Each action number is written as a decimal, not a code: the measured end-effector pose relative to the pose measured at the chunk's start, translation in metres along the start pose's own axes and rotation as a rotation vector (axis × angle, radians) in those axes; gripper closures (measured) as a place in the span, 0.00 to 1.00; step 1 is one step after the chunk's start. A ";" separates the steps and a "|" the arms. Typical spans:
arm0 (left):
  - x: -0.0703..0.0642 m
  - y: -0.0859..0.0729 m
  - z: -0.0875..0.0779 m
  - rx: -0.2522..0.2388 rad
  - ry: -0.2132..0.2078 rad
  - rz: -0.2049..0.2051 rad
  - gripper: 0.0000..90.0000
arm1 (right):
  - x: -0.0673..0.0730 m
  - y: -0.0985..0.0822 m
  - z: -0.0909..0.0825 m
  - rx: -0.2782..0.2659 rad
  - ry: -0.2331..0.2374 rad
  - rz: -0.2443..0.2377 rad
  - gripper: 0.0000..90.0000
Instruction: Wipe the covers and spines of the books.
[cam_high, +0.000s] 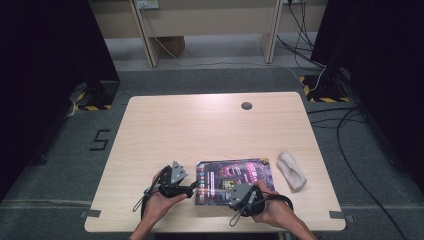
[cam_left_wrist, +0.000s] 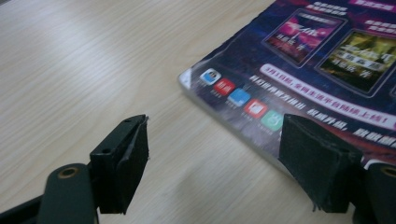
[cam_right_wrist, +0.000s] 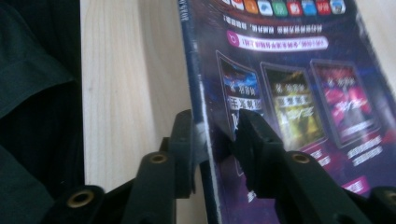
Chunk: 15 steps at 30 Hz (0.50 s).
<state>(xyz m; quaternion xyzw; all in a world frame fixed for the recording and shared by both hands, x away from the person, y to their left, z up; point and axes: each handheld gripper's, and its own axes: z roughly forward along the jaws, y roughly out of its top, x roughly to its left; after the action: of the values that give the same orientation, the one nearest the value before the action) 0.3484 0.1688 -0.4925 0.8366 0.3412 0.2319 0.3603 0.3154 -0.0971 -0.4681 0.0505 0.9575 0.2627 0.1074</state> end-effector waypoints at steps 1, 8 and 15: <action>0.000 0.000 0.000 0.000 0.000 0.000 0.27 | 0.000 0.000 0.000 0.000 0.000 0.000 0.74; -0.010 0.004 0.011 0.028 -0.032 0.068 0.27 | 0.001 -0.011 0.000 -0.013 0.018 0.066 0.61; -0.018 0.001 0.014 0.055 -0.026 0.129 0.27 | 0.005 -0.018 0.000 -0.011 -0.024 0.099 0.58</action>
<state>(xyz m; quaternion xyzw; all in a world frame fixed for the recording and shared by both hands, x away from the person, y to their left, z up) 0.3459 0.1487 -0.5033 0.8695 0.2879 0.2343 0.3259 0.3097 -0.1115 -0.4777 0.1004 0.9510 0.2725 0.1058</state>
